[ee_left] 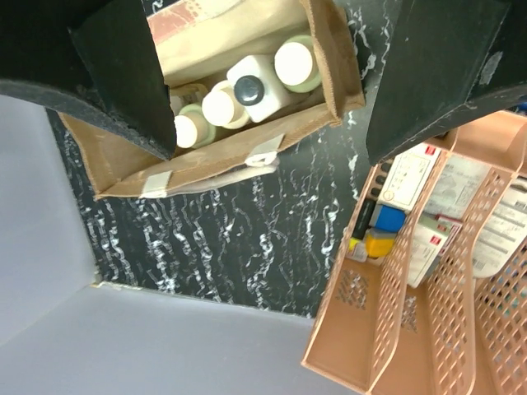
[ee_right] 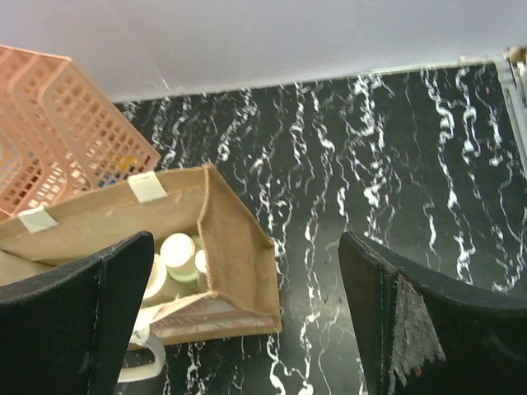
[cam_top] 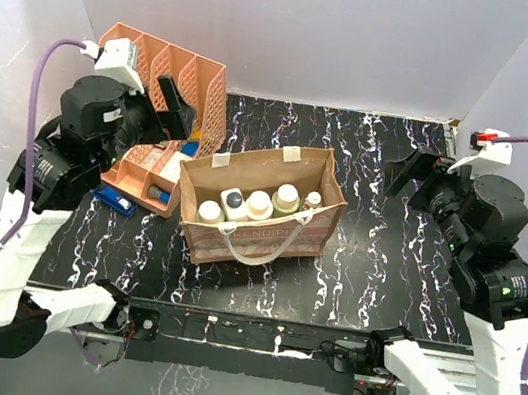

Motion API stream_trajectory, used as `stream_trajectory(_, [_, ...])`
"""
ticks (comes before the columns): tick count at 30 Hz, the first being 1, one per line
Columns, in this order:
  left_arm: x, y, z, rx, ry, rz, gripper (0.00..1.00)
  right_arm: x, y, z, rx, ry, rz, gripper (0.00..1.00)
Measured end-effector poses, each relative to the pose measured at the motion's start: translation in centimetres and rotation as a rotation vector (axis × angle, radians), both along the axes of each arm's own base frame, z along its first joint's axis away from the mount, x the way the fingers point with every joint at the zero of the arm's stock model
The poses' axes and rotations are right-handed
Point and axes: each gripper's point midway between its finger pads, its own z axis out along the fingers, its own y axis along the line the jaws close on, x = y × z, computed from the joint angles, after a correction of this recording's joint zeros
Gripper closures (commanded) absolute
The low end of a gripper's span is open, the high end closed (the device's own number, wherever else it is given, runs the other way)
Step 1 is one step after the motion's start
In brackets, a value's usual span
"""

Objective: Take the personal care products out of the canvas bag

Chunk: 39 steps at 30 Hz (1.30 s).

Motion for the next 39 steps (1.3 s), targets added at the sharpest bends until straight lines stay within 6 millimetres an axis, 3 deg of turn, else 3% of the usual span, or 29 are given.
stream_trajectory(9, [2.4,1.3,-5.5,0.032,0.088,0.065,0.03,0.1,-1.2,-5.5,-0.023,0.135,-0.096,0.02])
stream_trajectory(18, [2.8,1.2,-11.0,-0.001,0.215,0.043,0.03,-0.5,0.5,-9.1,0.001,0.209,-0.022,0.02])
stream_trajectory(25, [0.9,-0.1,-13.8,-0.089,0.311,-0.027,0.03,-0.3,4.9,-8.8,0.058,0.220,0.202,0.02])
stream_trajectory(30, [-1.5,-0.9,-15.1,-0.146,0.384,-0.079,0.03,0.7,9.4,-7.6,0.120,0.233,0.416,0.02])
stream_trajectory(34, [-3.7,-1.4,-16.0,-0.192,0.440,-0.113,0.03,1.4,13.1,-7.8,0.167,0.274,0.575,0.02])
stream_trajectory(39, [-6.2,-2.7,-16.8,-0.267,0.484,-0.194,0.03,0.2,17.0,-8.1,0.194,0.305,0.729,0.02])
